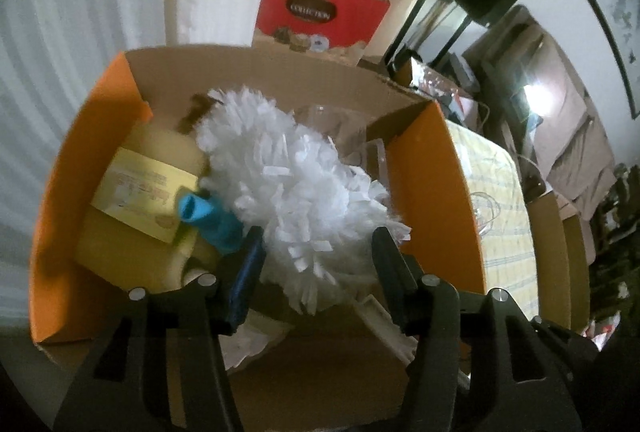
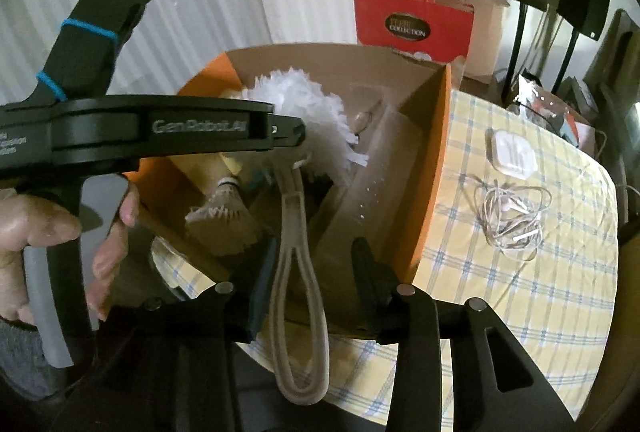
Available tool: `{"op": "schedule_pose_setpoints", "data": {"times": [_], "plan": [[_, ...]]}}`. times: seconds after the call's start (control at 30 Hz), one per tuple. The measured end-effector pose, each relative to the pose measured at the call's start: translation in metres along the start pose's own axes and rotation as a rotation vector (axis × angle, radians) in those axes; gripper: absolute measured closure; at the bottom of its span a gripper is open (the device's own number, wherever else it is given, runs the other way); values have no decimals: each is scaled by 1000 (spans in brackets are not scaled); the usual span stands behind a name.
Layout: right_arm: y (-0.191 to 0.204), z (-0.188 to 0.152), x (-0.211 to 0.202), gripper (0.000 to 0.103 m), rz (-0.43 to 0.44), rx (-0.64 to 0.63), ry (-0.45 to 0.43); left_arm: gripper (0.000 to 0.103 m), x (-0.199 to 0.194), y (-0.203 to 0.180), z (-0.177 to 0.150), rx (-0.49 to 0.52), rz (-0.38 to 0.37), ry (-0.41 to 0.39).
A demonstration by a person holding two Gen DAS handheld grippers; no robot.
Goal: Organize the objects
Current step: 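Carry the white feather duster over the orange box with both grippers, then lower the feather duster into the box and open both grippers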
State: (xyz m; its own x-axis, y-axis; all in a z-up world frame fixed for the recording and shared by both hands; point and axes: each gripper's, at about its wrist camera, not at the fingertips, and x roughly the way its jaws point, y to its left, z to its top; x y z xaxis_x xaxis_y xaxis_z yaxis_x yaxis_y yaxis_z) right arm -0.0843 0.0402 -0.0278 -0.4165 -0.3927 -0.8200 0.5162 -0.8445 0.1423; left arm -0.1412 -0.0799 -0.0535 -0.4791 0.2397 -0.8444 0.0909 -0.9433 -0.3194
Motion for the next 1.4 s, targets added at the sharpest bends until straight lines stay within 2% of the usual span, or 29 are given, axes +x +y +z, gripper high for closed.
{"op": "schedule_pose_setpoints", "data": {"times": [0.1,0.13,0.2,0.27,0.3,0.33,0.4,1.0,1.27,1.4], "plan": [[-1,-1,7,62,5,-2,19,54,8,3,-1,-18,-24,14],[0,-2,9,62,2,-7,23,60,10,4,-1,-20,-35,16],[2,-2,12,63,3,-19,25,65,13,4,-1,-20,-44,17],[5,-2,15,67,7,-28,34,74,11,3,0,-14,-47,8],[6,-2,16,70,7,-33,38,84,10,2,0,-2,-50,3],[7,-3,18,76,2,-40,43,88,8,0,2,4,-48,-1],[9,-3,20,78,-11,-51,42,93,4,-2,3,17,-36,-13],[21,18,9,78,2,-83,-27,102,-45,4,23,14,-62,-138],[33,24,30,78,37,-118,-15,102,-37,19,23,-13,-52,-122],[33,25,45,78,31,-124,30,102,-31,25,18,-19,-54,-104]]}}
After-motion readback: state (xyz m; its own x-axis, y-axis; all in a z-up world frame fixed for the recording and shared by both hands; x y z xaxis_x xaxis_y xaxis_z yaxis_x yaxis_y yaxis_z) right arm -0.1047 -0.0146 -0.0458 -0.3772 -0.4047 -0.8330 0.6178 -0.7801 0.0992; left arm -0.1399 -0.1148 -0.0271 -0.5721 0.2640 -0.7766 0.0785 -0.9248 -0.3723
